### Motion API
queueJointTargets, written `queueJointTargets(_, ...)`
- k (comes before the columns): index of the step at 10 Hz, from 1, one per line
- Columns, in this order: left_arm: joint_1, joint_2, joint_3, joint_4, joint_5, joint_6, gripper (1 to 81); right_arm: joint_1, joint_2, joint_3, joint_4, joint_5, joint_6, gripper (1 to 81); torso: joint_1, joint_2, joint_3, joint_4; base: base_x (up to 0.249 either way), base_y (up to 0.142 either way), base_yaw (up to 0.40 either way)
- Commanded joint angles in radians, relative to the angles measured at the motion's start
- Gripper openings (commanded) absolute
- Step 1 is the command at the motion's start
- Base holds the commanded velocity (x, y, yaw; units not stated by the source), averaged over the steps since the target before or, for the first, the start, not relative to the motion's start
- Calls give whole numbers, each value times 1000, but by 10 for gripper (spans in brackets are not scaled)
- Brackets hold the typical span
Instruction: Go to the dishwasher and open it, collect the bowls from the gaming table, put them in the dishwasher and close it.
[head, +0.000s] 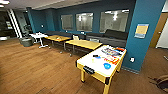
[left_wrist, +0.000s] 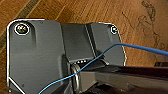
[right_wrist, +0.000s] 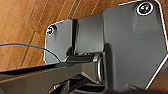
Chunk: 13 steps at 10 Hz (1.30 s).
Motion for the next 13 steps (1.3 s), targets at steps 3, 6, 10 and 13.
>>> queueJointTargets(3,-47,-7,14,-2,51,4,811,41,-8,10,-15,-46,-6,811,0,0,0,0,109,45,0)
queueJointTargets(6,-47,-7,14,-2,51,4,811,41,-8,10,-15,-46,-6,811,0,0,0,0,129,0,0)
queueJointTargets(10,-47,-7,14,-4,51,6,811,43,-6,10,-15,-46,-6,811,0,0,0,0,138,0,0)
queueJointTargets(13,-48,-7,14,-4,51,4,811,43,-6,10,-15,-46,-6,811,0,0,0,0,141,78,0)
